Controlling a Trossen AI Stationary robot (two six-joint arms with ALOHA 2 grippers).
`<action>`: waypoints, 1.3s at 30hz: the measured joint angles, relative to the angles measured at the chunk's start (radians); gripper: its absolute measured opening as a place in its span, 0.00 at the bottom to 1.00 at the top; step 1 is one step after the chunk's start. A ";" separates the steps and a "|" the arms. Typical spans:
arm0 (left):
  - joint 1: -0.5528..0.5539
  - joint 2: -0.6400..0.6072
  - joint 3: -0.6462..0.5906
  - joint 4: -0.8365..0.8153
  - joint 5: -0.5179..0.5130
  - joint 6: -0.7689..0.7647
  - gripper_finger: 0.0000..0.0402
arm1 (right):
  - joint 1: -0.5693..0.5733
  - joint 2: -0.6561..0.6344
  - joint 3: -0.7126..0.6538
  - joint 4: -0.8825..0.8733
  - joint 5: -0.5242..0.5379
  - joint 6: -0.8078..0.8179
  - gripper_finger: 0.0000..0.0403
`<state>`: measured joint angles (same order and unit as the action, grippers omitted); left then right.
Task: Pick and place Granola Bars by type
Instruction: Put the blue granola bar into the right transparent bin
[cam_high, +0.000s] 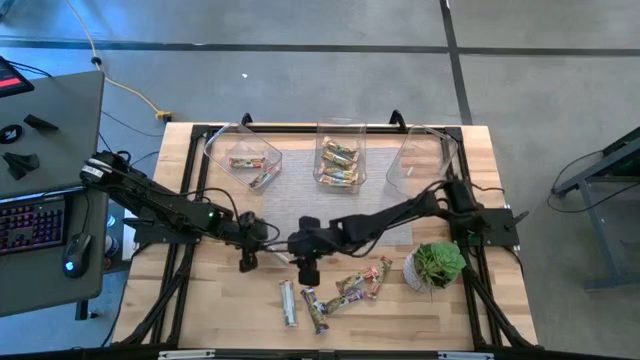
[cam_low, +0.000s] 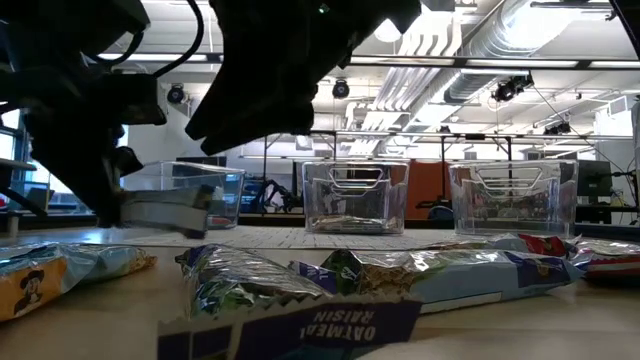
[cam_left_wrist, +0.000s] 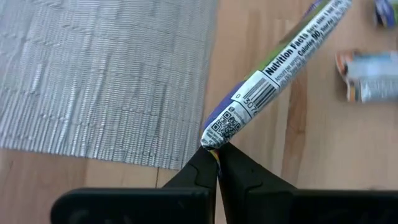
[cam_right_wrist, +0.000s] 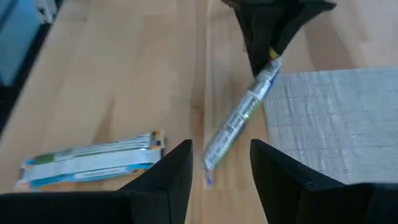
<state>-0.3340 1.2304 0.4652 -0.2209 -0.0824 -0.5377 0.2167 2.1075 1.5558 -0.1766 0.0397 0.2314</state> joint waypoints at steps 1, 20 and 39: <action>0.000 0.000 0.000 0.006 -0.009 -0.037 0.00 | 0.005 0.000 0.000 0.000 0.024 -0.010 0.36; 0.000 -0.001 0.000 0.120 -0.067 -0.122 0.00 | -0.027 0.023 0.000 -0.031 0.042 0.009 0.36; 0.000 -0.001 0.002 0.167 -0.066 -0.085 0.00 | -0.040 0.060 0.000 -0.021 -0.001 -0.023 0.26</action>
<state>-0.3340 1.2297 0.4667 -0.0542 -0.1479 -0.6227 0.1770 2.1677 1.5555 -0.1976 0.0390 0.2089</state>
